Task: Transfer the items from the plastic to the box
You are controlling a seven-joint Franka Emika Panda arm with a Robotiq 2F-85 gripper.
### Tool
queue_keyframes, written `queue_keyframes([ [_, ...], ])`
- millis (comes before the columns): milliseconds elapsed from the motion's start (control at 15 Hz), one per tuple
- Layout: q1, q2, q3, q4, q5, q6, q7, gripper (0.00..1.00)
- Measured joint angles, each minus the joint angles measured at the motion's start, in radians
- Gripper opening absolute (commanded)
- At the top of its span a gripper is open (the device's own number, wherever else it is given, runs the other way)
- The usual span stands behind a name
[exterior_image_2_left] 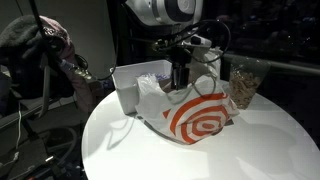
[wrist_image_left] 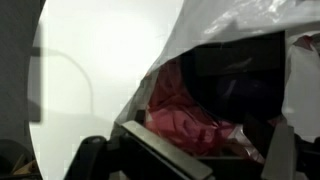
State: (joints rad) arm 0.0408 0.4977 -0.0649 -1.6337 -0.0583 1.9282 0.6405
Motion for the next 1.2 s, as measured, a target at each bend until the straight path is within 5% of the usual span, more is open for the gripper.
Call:
queue_keyframes([
  [800,0.040,0.192,-0.059,0.078,0.006,0.343,0.222,1.00],
  [1200,0.083,0.290,-0.134,0.150,-0.052,0.370,0.386,1.00],
])
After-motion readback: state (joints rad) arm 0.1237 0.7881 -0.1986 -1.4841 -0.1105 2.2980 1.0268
